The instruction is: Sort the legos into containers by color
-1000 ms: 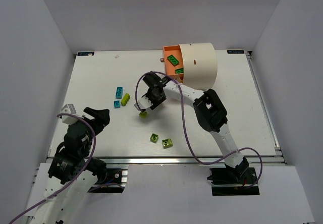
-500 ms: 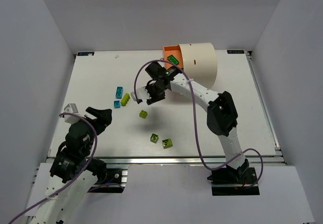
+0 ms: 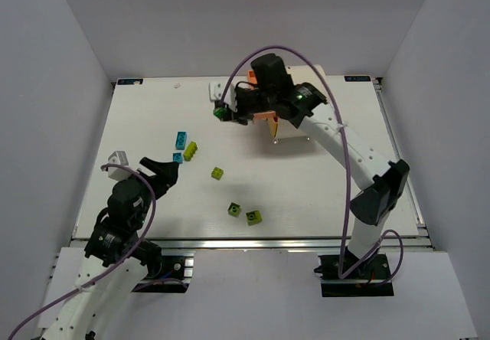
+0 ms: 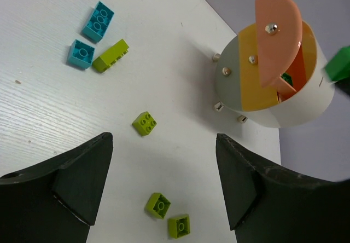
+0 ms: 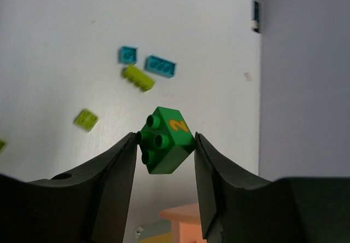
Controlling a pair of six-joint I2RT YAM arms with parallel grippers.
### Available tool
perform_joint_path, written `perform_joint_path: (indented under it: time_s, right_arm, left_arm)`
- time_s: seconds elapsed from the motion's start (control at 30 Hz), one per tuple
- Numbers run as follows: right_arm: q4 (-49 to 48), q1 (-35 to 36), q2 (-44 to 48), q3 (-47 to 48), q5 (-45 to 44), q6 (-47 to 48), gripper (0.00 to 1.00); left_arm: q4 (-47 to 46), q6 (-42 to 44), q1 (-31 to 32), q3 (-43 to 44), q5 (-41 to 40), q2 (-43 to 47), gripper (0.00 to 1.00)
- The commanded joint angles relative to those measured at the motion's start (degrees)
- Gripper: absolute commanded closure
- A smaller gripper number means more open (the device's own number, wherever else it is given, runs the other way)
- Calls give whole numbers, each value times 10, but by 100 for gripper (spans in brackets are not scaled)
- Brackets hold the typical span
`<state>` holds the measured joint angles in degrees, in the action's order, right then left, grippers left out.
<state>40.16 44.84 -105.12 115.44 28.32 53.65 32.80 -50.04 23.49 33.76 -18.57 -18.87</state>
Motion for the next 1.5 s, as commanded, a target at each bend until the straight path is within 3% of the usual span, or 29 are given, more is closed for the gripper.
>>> perform_joint_path:
  time_s: [0.0, 0.1, 0.33, 0.67, 0.77, 0.97, 1.47]
  right_arm:
    - [-141, -34, 43, -28, -26, -126, 100]
    - [-184, -75, 53, -49, -61, -151, 100]
    - [-174, -163, 23, -36, -56, -190, 100]
    - [-156, -207, -40, 5, 1, -211, 99]
    - [-157, -207, -56, 8, 5, -215, 91]
    - [-155, -209, -70, 12, -1, -216, 49]
    - [-135, -208, -64, 51, 34, -224, 41]
  left_arm:
    - [-52, 3, 2, -11, 33, -21, 14]
    - [-81, 15, 2, -16, 49, -43, 14]
    - [-120, 29, 2, -23, 83, -92, 14]
    - [-143, 28, -3, -38, 101, -105, 14]
    - [-141, 26, -3, -39, 106, -105, 14]
    - [-134, 23, -3, -44, 108, -98, 14]
    - [-154, 23, -3, -51, 117, -111, 14]
